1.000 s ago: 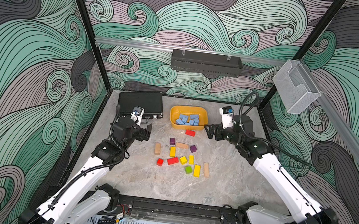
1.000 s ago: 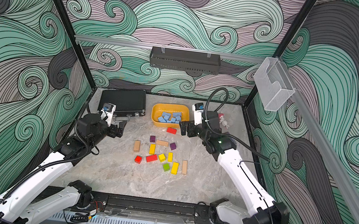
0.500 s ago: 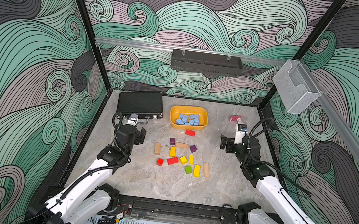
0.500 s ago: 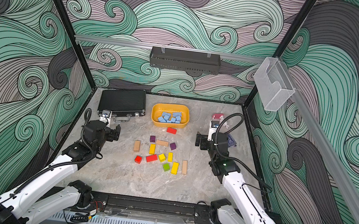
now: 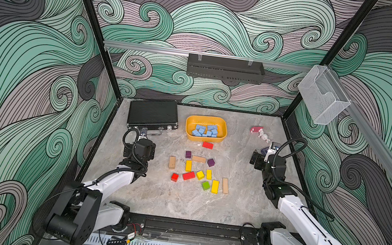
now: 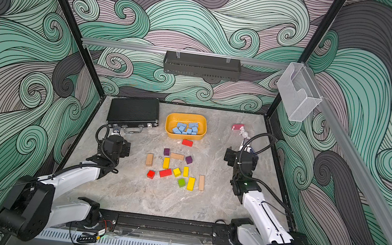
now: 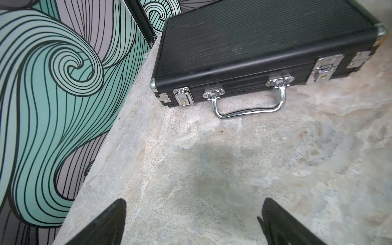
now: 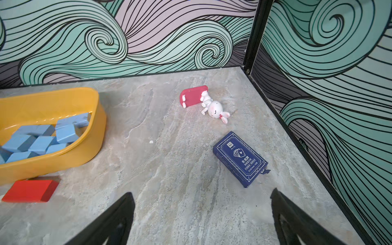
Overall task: Pick out the blue building blocks
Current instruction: Reset both arms
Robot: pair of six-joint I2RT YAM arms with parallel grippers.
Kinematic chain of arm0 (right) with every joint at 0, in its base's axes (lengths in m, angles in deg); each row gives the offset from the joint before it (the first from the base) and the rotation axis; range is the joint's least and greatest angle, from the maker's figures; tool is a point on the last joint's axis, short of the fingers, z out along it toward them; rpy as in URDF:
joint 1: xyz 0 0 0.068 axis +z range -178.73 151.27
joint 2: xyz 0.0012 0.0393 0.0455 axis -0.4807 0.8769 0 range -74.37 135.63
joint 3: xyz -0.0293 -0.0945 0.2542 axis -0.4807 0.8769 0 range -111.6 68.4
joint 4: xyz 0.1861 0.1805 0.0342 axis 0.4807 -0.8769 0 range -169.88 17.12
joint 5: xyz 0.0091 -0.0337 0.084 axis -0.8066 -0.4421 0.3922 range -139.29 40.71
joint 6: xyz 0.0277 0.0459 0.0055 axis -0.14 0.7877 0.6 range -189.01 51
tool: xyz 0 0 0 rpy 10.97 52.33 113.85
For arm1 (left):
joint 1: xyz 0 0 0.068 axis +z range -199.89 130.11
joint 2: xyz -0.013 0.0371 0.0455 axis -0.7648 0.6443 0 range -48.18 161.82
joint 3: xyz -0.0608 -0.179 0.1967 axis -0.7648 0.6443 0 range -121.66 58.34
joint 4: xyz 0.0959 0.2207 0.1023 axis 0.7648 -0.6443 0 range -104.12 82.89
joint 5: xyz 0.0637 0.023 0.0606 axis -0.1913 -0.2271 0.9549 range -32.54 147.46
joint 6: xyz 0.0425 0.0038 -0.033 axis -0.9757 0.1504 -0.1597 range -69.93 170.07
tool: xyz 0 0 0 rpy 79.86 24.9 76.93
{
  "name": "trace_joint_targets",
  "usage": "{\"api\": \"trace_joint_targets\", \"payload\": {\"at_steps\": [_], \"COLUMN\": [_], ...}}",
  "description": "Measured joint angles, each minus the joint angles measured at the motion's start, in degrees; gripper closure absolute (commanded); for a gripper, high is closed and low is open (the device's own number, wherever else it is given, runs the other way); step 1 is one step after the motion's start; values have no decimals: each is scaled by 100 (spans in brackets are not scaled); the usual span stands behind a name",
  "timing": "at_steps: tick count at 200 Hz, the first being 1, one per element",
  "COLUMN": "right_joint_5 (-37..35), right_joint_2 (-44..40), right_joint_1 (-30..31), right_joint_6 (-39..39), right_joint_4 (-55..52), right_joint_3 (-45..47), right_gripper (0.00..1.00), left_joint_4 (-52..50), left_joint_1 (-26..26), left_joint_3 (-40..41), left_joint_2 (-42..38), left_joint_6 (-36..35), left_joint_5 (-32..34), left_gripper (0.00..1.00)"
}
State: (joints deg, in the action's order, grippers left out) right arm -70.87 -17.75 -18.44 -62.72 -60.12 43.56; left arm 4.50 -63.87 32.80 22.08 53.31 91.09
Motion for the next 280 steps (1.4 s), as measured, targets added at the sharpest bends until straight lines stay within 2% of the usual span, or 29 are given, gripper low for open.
{"api": "trace_joint_targets", "payload": {"at_steps": [70,108,157,200,280], "right_joint_5": [-225,-74,584,920,1075], "right_joint_2": [1093,1692,2597,3003,3147], "right_joint_1": [-293,-514,-643,-645,-684], "right_joint_6": [4,-223,-496,-629,-654], "right_joint_4": [1198,1882,2693,3379,3718], "right_joint_3": [111,109,127,304,304], "right_gripper": [1,0,0,1,0], "left_joint_4": [1335,1853,2026,2404,2452], "left_joint_1": [638,1051,1543,1567,1567], "left_joint_3": [-282,-332,-317,-122,-118], "left_joint_2": [1110,1506,1561,1663,1668], "left_joint_6": [-125,-122,-2,-7,-7], "left_joint_5": [-280,-734,-1692,-2127,-2240], "left_gripper": [1,1,1,1,1]}}
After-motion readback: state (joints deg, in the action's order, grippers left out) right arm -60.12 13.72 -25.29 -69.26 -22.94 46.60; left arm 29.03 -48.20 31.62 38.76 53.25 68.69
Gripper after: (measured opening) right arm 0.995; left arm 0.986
